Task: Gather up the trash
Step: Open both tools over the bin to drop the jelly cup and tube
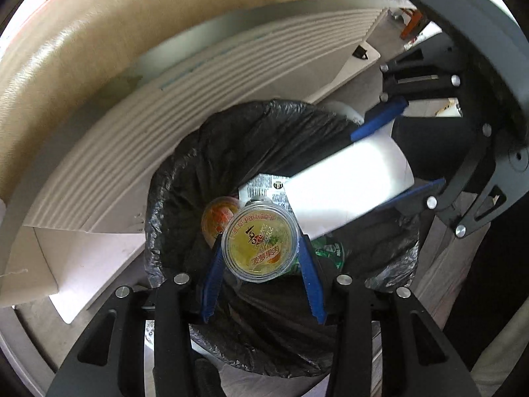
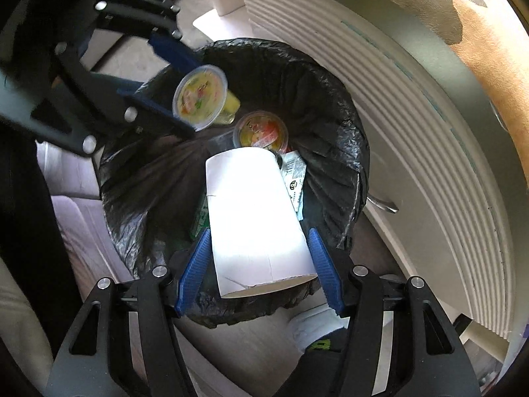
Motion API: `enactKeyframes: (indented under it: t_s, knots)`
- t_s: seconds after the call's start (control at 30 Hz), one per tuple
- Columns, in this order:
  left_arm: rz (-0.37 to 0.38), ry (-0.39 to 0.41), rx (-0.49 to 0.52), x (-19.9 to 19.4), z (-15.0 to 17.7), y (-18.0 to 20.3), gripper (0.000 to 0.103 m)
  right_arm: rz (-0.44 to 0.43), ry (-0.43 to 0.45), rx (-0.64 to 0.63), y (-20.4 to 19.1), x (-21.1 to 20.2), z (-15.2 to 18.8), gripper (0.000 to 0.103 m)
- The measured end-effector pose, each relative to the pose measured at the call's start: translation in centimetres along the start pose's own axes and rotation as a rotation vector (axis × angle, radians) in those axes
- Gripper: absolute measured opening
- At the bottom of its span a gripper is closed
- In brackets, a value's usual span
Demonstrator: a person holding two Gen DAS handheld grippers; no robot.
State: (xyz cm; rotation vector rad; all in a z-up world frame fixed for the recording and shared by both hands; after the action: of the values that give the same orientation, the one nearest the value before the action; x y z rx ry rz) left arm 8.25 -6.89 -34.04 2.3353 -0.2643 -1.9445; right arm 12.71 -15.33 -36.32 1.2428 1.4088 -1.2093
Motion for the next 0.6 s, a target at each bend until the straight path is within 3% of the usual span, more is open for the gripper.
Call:
enactKeyframes:
  t_s: [0.1,0.23,0.6]
  knots:
    - [-0.017,-0.016,0.051,0.3,0.3,0.7,0.047,0.019,-0.014,-0.034,0.2,0.1,-0.4,0.061]
    - [-0.02,0.02,0.074,-0.6,-0.6,1.5,0.064,0.043,-0.044,-0.056,0.3,0.3,-0.6,0.063]
    - [-0.041,0.093,0.051,-4.0,-1.8,0.2,0.064,0.065,0.058,0.022,2.6,-3.8,-3.0,0.063]
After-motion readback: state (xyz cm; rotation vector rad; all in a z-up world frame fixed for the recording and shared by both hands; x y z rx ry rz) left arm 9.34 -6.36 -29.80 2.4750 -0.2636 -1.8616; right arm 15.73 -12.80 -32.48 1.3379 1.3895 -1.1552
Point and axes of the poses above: each gripper's, at about its wrist camera, not at the fingertips, and x roughly the way its jaws point, y to its right, z to its underside, the point moved 8 cm from there along x, roughly the way its jaws point, and after that the axes turned 7 degrees about -x, right-handed, at the moved point
